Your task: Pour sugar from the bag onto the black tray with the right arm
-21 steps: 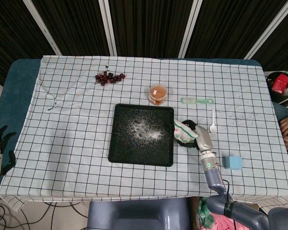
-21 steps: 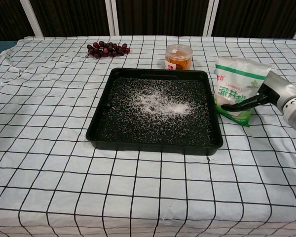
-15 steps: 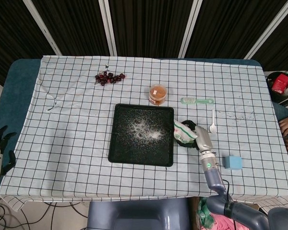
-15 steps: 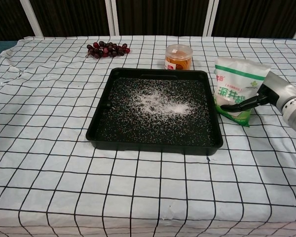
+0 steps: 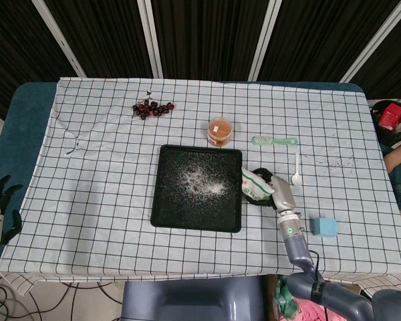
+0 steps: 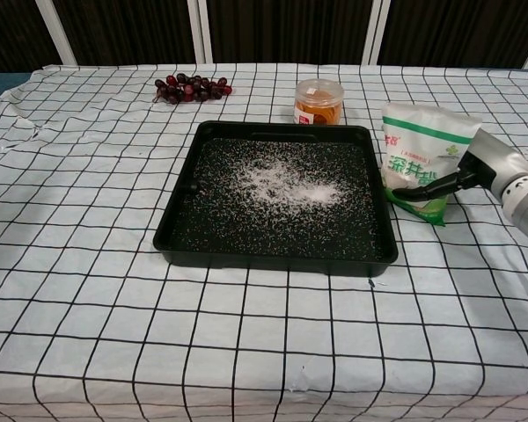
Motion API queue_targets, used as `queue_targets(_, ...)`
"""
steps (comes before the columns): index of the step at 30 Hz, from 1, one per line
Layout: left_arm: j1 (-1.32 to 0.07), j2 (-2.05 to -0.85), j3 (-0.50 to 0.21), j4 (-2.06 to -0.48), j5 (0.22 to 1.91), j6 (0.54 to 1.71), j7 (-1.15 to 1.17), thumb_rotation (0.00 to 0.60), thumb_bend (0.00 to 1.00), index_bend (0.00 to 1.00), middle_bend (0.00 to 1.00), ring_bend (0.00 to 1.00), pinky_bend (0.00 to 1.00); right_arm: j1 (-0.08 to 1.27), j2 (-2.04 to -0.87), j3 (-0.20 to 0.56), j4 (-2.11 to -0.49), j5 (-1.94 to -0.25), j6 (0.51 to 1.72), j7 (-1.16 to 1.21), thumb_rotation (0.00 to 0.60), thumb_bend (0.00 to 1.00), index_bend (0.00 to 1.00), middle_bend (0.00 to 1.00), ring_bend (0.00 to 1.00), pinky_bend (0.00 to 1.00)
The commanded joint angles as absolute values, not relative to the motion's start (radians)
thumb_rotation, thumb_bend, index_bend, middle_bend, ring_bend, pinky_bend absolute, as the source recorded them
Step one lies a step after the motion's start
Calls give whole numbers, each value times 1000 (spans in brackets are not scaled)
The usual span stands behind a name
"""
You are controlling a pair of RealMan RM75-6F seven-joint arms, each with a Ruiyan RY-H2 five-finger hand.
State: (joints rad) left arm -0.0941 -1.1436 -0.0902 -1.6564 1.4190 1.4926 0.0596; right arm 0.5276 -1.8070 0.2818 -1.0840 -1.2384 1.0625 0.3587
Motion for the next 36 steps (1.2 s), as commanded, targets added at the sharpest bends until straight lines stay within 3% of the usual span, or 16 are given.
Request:
queue_targets(1,-94,-1144,-90,-1656,1419,1492,60,600,659,201,33,0,0,527,-1807,280,-1085,-1238,1060,358,600,113,362,271,374,350)
queue_targets(7,-94,-1143,-90,-1657,1416,1491,61,600,659,200,33,0,0,527,-1807,278,-1084,-1236,1051,360,600,113,362,282,387,362)
queue_targets(10,-94,-1142,-90,-1659,1414,1488,61,600,658,200,33,0,0,528,-1811,276,-1076,-1234,1049,355,600,138,371,315,426,414)
queue_targets(15,-95,-1141,-90,-1660,1413,1487,61,600,659,200,33,0,0,530,-1822,278,-1058,-1235,1055,348,600,352,423,406,526,551)
queue_targets(19,-95,-1140,-90,-1661,1412,1486,60,600,659,200,32,0,0,532,-1832,282,-1043,-1237,1065,347,600,431,467,449,571,624)
queue_targets(28,-94,-1138,-90,-1662,1412,1487,59,600,659,200,32,0,0,541,-1812,287,-1048,-1284,1094,401,600,440,478,450,574,633)
queue_targets(36,-94,-1137,-91,-1665,1415,1489,53,600,659,200,32,0,0,570,-1657,294,-1185,-1315,1053,321,600,434,479,440,564,633)
